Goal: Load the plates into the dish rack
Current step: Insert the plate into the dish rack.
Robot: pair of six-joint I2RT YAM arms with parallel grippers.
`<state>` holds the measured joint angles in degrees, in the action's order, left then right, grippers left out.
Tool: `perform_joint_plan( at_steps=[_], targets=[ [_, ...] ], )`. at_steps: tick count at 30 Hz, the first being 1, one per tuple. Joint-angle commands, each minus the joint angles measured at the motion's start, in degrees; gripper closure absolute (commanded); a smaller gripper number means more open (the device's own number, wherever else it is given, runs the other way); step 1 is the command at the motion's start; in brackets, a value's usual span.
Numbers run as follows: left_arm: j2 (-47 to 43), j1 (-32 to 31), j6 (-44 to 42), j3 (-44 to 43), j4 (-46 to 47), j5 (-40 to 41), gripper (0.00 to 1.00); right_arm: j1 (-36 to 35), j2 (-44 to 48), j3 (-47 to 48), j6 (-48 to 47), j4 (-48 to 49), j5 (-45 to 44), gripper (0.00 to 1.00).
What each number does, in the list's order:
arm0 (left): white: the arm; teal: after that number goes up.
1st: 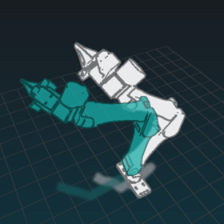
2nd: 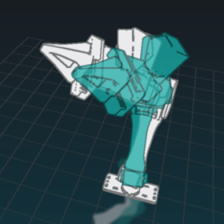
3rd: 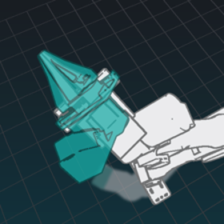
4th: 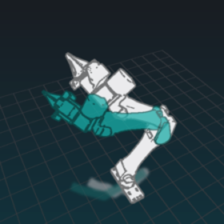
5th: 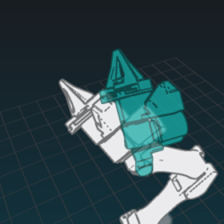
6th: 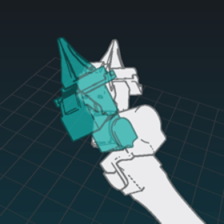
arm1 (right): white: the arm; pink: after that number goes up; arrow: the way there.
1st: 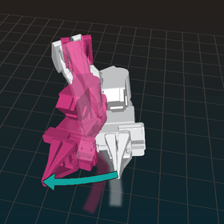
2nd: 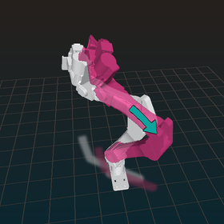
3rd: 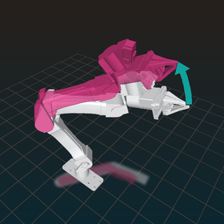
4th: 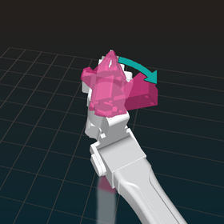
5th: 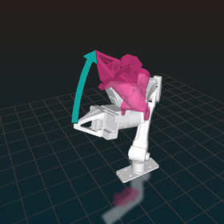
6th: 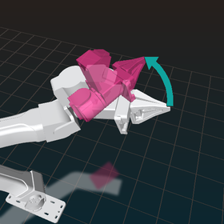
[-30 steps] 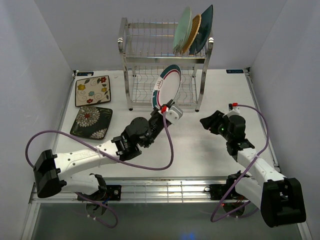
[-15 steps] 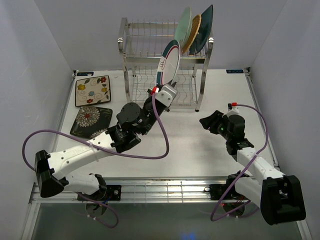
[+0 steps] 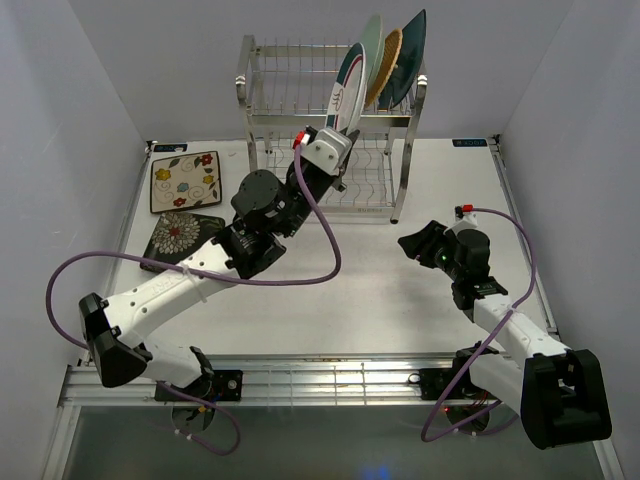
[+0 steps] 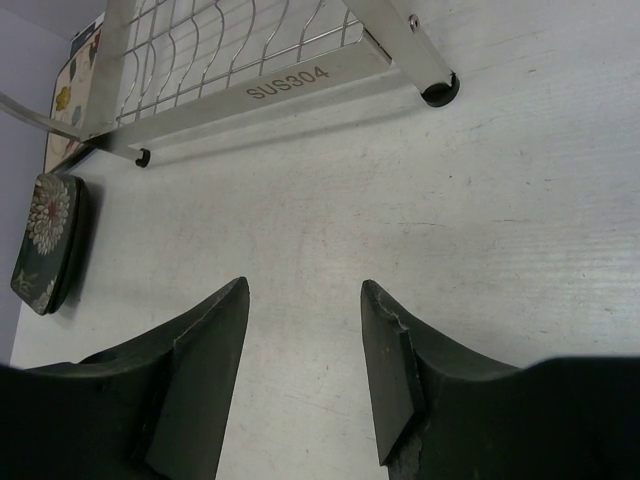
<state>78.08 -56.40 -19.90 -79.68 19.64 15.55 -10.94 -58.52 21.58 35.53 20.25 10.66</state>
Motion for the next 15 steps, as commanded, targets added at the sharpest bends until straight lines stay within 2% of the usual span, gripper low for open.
perform_joint_plan(
  at_steps=[1,6,15],
  targets=[
    [0.22,2.25,3.02,-6.17,1.37,-4.47,1.00,0.22,0.25,-0.05,-0.72,2.95,0.68,0.45],
    [4.44,7.35,8.29,-12.07,-0.21,-8.60,1.00,0.13,1.04,-0.05,-0.72,2.86,0.68,0.46],
    [12.61,11.22,8.56,-24.37,-0.74,-15.11,1.00,0.13,0.87,-0.05,-0.90,2.78,0.33,0.46]
  ],
)
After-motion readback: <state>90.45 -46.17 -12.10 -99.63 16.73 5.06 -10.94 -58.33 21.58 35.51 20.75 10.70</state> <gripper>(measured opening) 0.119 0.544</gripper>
